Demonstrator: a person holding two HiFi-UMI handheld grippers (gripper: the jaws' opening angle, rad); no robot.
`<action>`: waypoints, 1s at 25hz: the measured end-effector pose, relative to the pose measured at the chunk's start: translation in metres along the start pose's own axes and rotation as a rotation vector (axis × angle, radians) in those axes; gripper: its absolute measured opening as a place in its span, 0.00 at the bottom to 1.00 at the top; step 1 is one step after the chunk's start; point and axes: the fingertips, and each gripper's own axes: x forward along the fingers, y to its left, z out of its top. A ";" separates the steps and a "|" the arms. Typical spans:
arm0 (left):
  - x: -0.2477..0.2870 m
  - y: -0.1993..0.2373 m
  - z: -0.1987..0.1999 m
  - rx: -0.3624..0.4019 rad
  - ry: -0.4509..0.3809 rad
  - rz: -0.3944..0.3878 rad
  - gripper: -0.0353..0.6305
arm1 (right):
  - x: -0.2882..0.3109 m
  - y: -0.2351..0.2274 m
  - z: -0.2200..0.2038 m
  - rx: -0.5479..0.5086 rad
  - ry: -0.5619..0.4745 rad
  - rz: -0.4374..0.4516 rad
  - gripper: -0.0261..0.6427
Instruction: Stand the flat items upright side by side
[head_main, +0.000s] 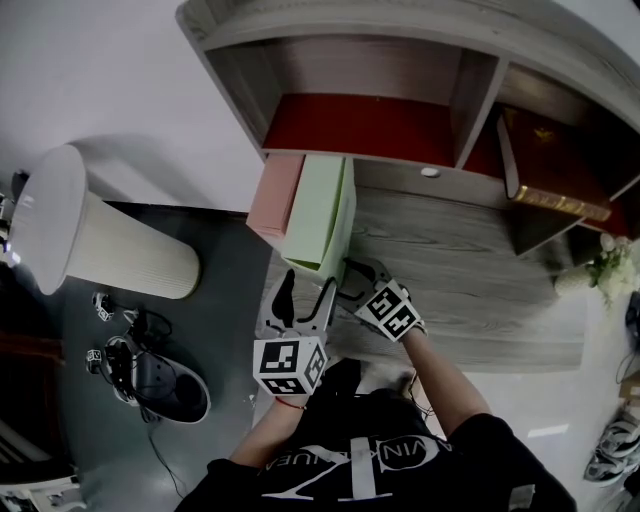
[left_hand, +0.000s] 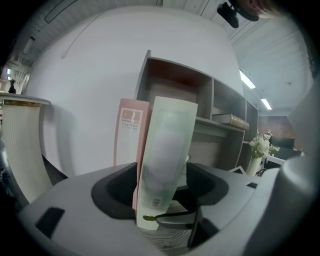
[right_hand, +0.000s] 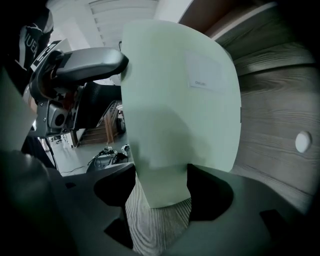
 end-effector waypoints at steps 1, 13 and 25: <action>0.001 0.002 -0.001 -0.003 0.002 -0.003 0.52 | 0.001 -0.003 0.000 0.001 0.001 -0.002 0.53; 0.007 0.023 -0.018 -0.044 0.044 -0.039 0.51 | 0.006 -0.026 0.004 -0.003 0.015 -0.002 0.53; 0.013 0.045 -0.036 -0.102 0.062 -0.063 0.50 | 0.008 -0.039 0.005 0.007 0.028 -0.043 0.53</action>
